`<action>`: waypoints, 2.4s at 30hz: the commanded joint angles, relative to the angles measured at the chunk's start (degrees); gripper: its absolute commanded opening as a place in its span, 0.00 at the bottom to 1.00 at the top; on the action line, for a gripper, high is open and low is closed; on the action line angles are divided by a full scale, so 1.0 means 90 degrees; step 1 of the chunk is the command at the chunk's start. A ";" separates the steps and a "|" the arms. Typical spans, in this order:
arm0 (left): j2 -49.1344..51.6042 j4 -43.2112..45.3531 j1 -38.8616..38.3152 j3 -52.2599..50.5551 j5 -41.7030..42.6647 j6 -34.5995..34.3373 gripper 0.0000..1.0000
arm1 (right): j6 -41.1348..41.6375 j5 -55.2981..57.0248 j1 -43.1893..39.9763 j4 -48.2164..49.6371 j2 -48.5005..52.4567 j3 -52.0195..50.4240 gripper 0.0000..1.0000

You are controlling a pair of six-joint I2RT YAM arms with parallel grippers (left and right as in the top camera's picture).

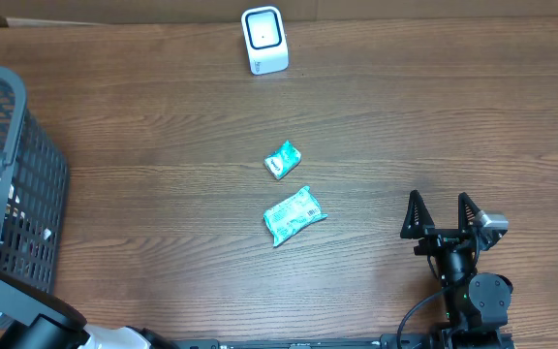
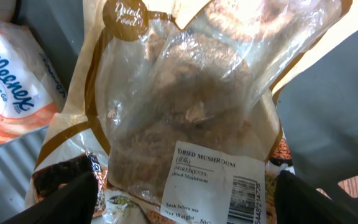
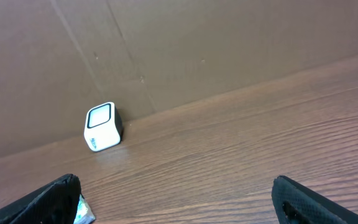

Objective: Scan the item barcode
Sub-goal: 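Lower the left gripper onto the brown paper bag in the basket, then grasp the brown 'Dried Food' bag and lift it out with the left gripper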

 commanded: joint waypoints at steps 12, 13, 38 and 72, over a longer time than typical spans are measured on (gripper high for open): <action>0.1163 0.0194 -0.0015 -0.0068 -0.0039 0.0168 0.71 | -0.0027 0.0085 0.0051 0.0046 -0.0058 -0.0068 1.00; 0.1178 0.0226 -0.0015 -0.0068 -0.0024 0.0168 0.68 | -0.0027 0.0085 0.0051 0.0046 -0.0058 -0.0066 1.00; 0.1171 -0.1695 -0.0002 0.2484 0.0401 0.0017 0.07 | -0.0027 0.0085 0.0051 0.0046 -0.0058 -0.0066 1.00; 0.0131 -0.4566 -0.6120 0.6040 0.0478 0.0525 0.04 | -0.0027 0.0085 0.0051 0.0046 -0.0058 -0.0068 1.00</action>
